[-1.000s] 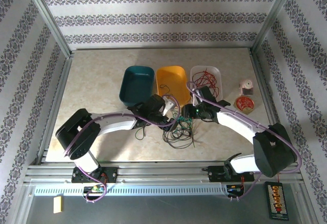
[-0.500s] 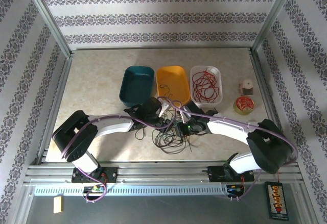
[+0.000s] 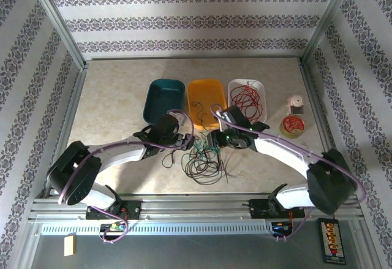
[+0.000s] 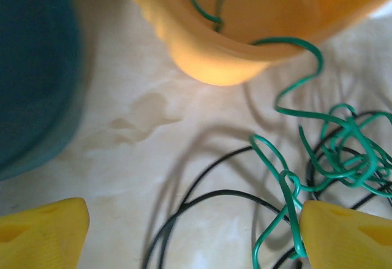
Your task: Untangle the cables
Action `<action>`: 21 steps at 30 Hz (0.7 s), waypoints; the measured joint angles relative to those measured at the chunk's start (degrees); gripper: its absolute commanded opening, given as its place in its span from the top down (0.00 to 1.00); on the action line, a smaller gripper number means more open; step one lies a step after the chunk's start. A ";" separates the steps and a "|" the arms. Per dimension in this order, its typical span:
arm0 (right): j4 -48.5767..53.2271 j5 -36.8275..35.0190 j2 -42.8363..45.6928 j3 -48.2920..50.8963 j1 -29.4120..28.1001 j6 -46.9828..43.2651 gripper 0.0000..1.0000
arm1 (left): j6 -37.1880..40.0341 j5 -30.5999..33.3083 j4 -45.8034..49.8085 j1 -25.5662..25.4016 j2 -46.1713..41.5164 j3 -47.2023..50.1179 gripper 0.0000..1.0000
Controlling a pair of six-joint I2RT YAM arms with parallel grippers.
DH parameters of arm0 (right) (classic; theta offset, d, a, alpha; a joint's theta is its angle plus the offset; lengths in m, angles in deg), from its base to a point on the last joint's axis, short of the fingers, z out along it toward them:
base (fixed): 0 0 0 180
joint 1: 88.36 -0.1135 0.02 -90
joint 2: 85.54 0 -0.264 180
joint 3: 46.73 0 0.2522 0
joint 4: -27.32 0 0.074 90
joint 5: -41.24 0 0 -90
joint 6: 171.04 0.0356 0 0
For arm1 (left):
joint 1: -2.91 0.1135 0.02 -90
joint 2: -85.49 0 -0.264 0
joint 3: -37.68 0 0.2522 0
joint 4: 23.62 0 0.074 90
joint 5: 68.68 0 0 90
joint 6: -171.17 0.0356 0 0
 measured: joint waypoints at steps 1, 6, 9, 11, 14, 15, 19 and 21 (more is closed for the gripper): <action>-0.20 0.07 -1.79 -1.14 0.00 -0.37 0.62 | -0.85 0.57 -0.24 0.46 -1.01 0.57 0.11; -1.27 0.24 -10.03 -5.38 0.55 -1.75 0.68 | -3.65 3.04 -1.33 1.46 -4.57 2.14 0.11; -1.68 0.44 -13.11 -7.26 1.27 -1.95 0.64 | -4.13 3.39 -1.42 1.46 -4.92 2.38 0.11; -2.14 0.70 -14.45 -8.22 1.55 -1.99 0.62 | -4.26 3.54 -1.42 1.46 -4.92 2.49 0.11; -3.02 1.27 -16.17 -9.14 1.66 -1.95 0.62 | -4.26 3.67 -1.55 1.46 -4.92 2.82 0.11; -3.19 1.68 -16.81 -9.40 1.64 -1.95 0.62 | -4.26 3.63 -1.57 1.46 -4.92 2.91 0.11; -3.85 3.15 -18.64 -9.90 1.11 -1.95 0.61 | -4.24 3.17 -1.60 1.46 -4.92 2.95 0.11; -3.91 3.50 -18.99 -9.90 0.26 -1.97 0.60 | -4.22 2.78 -1.57 1.46 -4.92 2.95 0.11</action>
